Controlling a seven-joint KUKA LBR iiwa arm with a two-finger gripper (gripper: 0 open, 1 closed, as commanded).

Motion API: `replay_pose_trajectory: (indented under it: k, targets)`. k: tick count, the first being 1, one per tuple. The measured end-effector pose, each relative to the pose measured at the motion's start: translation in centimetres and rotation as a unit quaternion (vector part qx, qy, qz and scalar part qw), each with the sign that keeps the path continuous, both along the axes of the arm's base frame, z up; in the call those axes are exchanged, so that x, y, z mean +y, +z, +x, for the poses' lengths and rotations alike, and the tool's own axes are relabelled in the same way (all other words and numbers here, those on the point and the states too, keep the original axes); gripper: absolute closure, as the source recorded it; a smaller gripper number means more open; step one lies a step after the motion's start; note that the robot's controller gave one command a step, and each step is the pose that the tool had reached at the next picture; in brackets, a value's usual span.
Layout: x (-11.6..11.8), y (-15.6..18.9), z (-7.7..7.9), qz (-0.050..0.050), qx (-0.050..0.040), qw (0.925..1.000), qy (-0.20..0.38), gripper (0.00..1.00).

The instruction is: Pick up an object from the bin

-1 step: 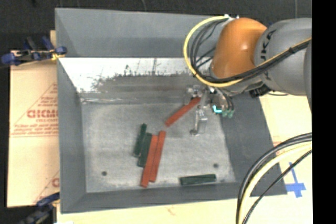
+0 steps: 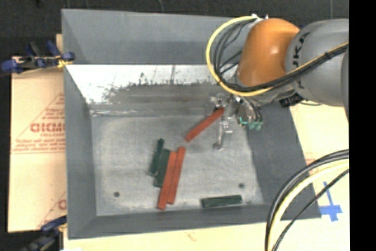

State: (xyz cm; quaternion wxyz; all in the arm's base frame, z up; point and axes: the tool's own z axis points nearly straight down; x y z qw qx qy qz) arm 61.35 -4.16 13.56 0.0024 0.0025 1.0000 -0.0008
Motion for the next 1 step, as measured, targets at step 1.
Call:
replay_pose_trajectory:
  k: [1]
  targets:
    - [-0.22,-3.2,2.66,0.002,-0.0049,0.9998,-0.021,0.0]
